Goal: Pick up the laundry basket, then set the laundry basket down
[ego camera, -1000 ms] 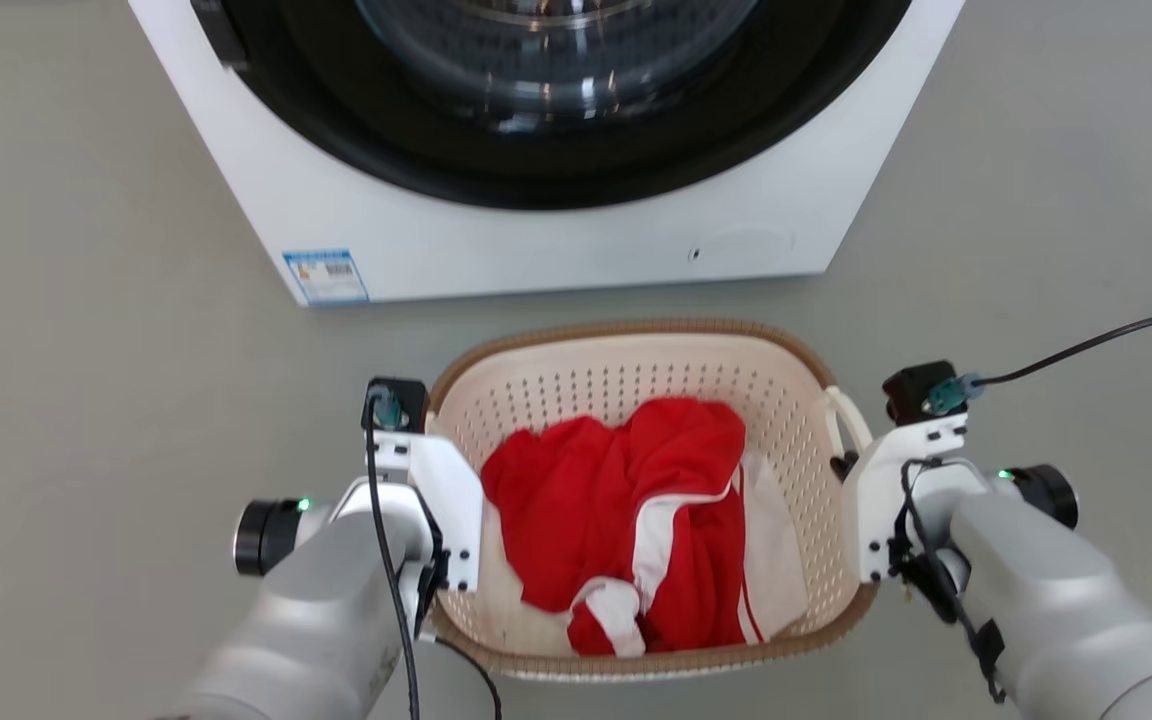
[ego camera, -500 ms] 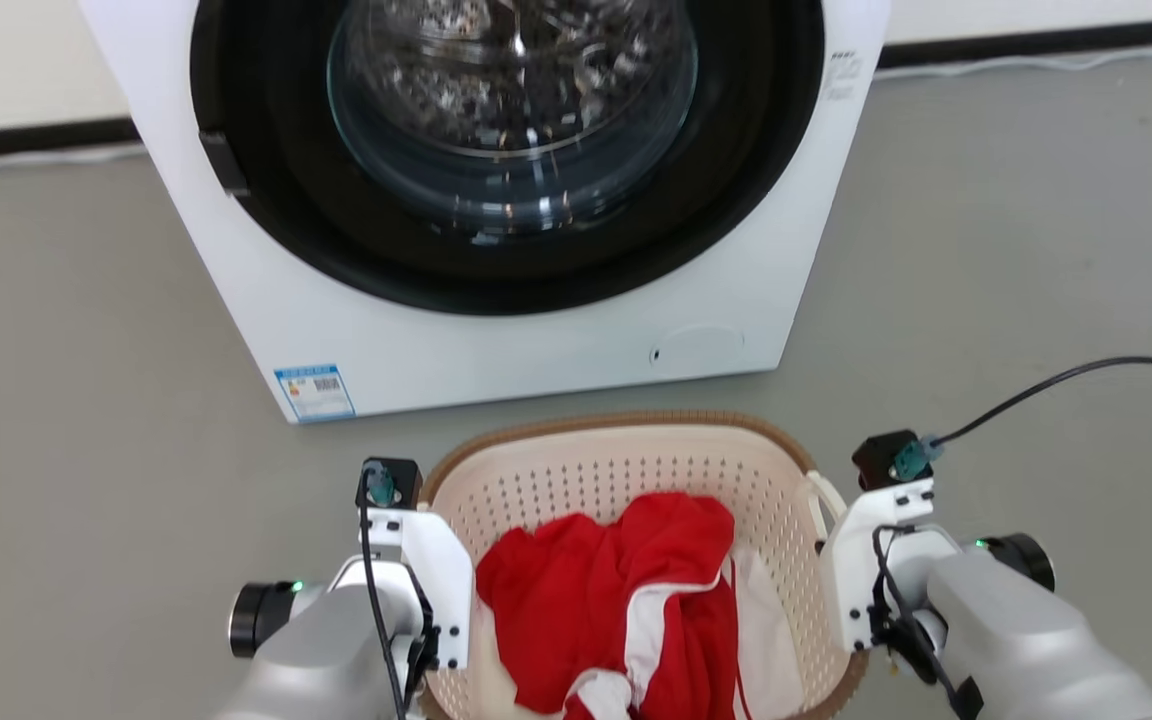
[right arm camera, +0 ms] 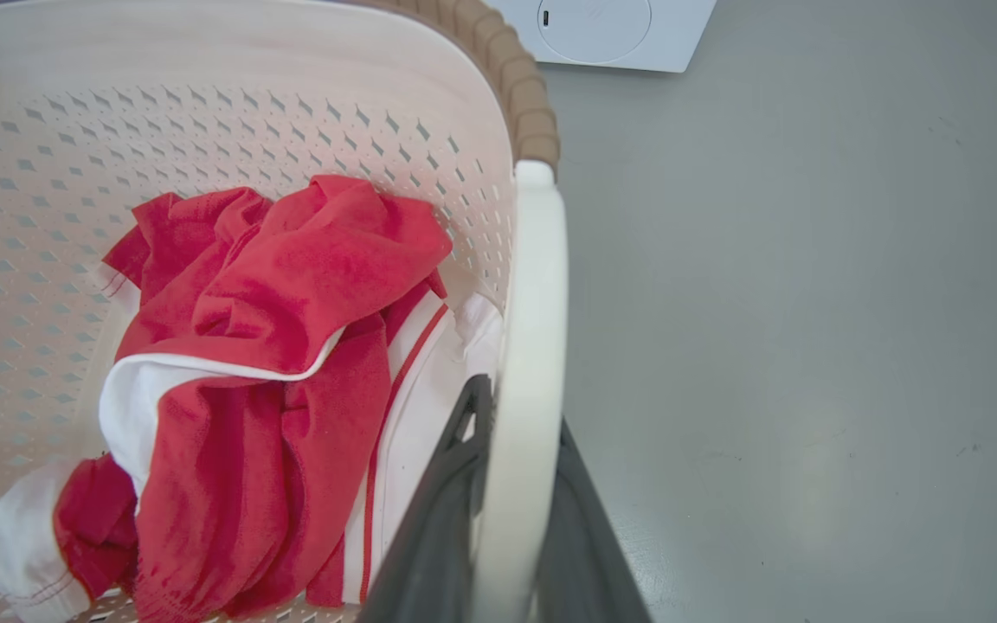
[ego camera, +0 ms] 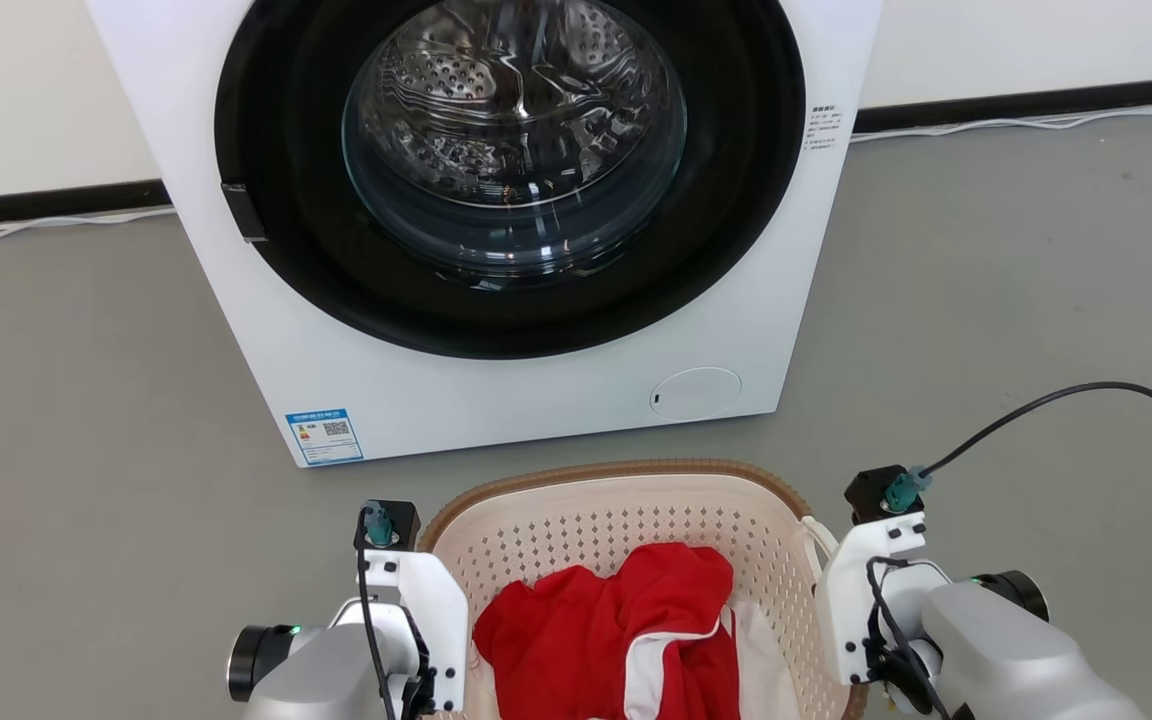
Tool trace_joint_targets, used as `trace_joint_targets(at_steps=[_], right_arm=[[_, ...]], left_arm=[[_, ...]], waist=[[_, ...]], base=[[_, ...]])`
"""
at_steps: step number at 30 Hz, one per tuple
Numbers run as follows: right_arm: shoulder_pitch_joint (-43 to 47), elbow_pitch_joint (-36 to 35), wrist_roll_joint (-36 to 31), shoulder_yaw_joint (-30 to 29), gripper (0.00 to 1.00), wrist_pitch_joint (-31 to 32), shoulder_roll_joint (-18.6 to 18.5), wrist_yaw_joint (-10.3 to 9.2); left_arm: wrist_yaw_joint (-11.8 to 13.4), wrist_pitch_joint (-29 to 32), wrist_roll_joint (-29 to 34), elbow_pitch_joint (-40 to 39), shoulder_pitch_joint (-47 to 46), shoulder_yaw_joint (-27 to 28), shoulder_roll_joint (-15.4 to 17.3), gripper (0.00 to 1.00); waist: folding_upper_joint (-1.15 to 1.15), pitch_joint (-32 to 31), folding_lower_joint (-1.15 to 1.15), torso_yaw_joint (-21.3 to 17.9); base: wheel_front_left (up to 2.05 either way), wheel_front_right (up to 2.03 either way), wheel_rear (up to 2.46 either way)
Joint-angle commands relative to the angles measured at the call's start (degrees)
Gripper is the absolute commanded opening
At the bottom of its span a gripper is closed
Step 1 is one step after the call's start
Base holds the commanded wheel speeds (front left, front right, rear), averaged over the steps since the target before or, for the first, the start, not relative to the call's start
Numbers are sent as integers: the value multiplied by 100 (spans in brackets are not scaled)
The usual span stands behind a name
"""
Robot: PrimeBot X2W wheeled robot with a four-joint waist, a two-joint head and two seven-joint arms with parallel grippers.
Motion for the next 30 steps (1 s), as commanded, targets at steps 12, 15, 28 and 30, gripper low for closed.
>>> trace_joint_targets(at_steps=[12,15,28,30], right_arm=[[-17,-136,176,178,0,73,53,95],[-21,-139,207,201,0,80,43,95],[-47,-146,311,300,0,112,42,95],[-54,-149,327,316,0,112,39,95]], left_arm=[[-86,-41,-30,-35,-173,38,49,0],[-88,-38,-35,-39,-170,37,49,0],[-93,-44,-65,-23,-155,36,49,0],[-104,-48,-67,-11,-156,36,49,0]], waist=[[0,-35,0,8],[0,-35,0,23],[0,-63,0,62],[0,-63,0,66]], base=[[0,0,0],[0,0,0],[0,0,0],[0,0,0]])
